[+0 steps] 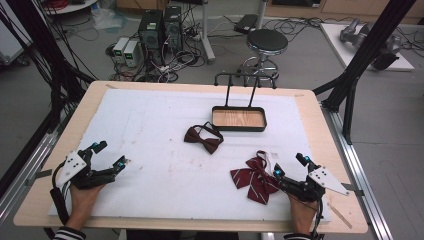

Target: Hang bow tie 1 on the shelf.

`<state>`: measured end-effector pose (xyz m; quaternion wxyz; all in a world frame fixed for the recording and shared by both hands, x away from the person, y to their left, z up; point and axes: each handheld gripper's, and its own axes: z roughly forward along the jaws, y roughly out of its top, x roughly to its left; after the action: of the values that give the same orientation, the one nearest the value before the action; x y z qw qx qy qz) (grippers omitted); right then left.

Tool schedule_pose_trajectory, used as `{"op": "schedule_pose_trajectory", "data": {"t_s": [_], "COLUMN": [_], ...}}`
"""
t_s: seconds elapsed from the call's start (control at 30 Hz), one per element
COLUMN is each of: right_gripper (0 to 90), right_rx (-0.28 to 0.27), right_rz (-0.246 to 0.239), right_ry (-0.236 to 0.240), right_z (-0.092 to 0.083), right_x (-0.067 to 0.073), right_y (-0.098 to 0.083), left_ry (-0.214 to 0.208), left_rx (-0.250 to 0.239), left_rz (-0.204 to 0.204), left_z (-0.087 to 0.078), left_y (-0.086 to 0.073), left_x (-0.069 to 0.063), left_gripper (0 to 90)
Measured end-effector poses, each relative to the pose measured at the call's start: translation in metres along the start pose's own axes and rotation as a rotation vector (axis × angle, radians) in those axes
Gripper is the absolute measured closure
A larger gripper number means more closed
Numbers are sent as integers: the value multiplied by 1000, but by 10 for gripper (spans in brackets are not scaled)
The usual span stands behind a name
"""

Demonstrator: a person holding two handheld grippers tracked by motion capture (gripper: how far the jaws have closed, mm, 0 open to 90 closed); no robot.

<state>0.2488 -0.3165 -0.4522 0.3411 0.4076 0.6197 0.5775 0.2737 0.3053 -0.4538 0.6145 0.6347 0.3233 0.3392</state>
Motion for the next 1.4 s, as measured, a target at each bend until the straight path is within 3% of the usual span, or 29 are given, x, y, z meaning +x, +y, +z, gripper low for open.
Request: {"op": "schedule_pose_trajectory", "data": {"t_s": [0.9, 1.13, 1.4], "right_gripper": [115, 115, 115], "right_rx": [22, 87, 108], "right_rz": [6, -5, -33], "right_ry": [6, 13, 32], "right_z": [2, 5, 3], "right_x": [-1, 1, 5], "right_y": [1, 4, 17], "left_ry": [3, 4, 7], "left_rx": [-8, -7, -6], "left_rz": [-6, -1, 3], "left_z": [-1, -1, -1], "left_y": [0, 0, 0], "left_x": [1, 0, 0], "left_gripper": [142, 142, 142]}}
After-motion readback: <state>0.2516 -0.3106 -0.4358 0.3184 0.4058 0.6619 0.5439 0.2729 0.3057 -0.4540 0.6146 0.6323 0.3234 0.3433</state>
